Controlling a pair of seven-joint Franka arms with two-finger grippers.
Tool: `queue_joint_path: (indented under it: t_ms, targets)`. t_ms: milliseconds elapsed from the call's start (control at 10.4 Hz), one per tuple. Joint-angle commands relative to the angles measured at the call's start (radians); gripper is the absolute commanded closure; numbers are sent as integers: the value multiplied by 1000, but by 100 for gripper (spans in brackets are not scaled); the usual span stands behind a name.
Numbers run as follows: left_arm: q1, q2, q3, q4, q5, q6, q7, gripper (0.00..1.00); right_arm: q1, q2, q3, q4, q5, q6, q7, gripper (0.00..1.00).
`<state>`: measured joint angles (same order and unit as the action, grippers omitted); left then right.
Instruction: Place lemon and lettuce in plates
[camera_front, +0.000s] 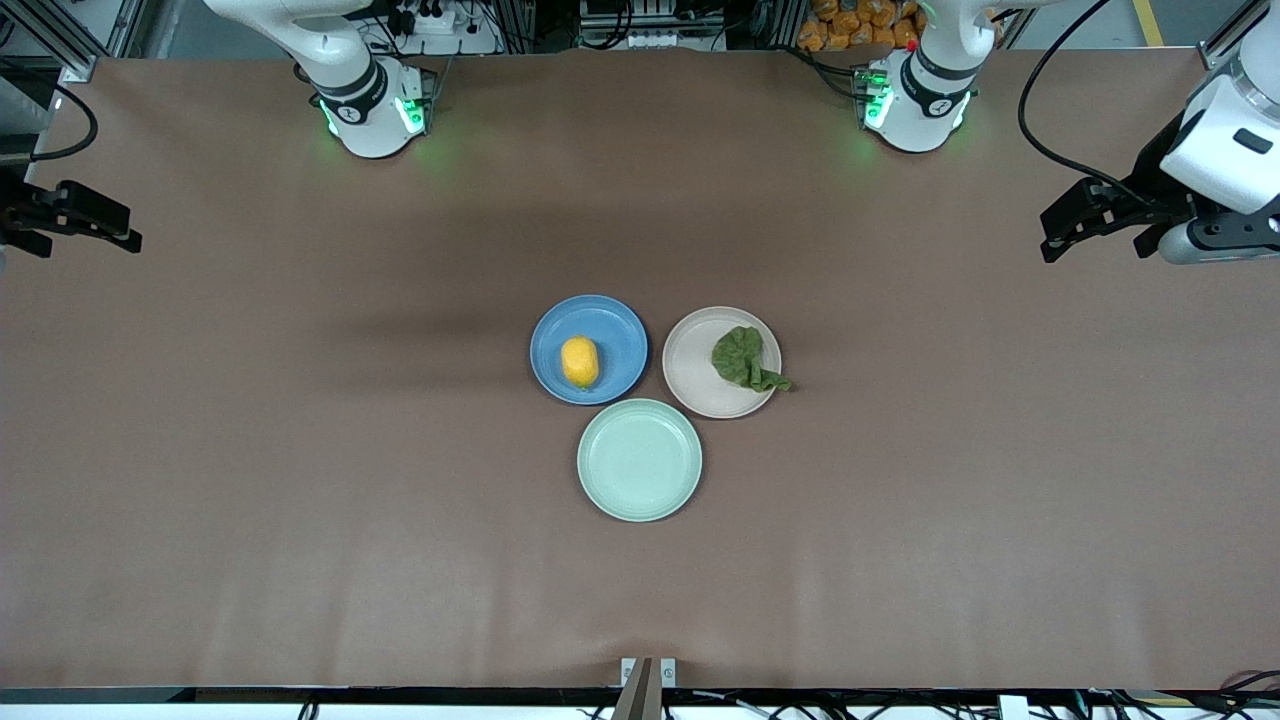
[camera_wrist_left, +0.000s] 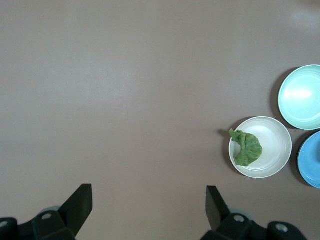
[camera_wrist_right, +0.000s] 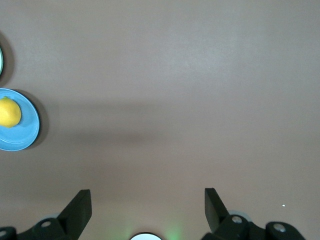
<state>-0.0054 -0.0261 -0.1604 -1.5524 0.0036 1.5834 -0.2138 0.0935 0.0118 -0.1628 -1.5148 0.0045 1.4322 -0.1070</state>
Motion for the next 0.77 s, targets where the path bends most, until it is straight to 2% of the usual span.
queue_joint_path:
  t_ms: [0, 674]
  targets:
    - [-2, 3, 4, 32, -17, -14, 10, 0, -12, 16, 12, 30, -1, -16, 17, 0]
    - [2, 5, 5, 32, -16, -14, 25, 0, -11, 16, 12, 30, -1, -16, 18, 0]
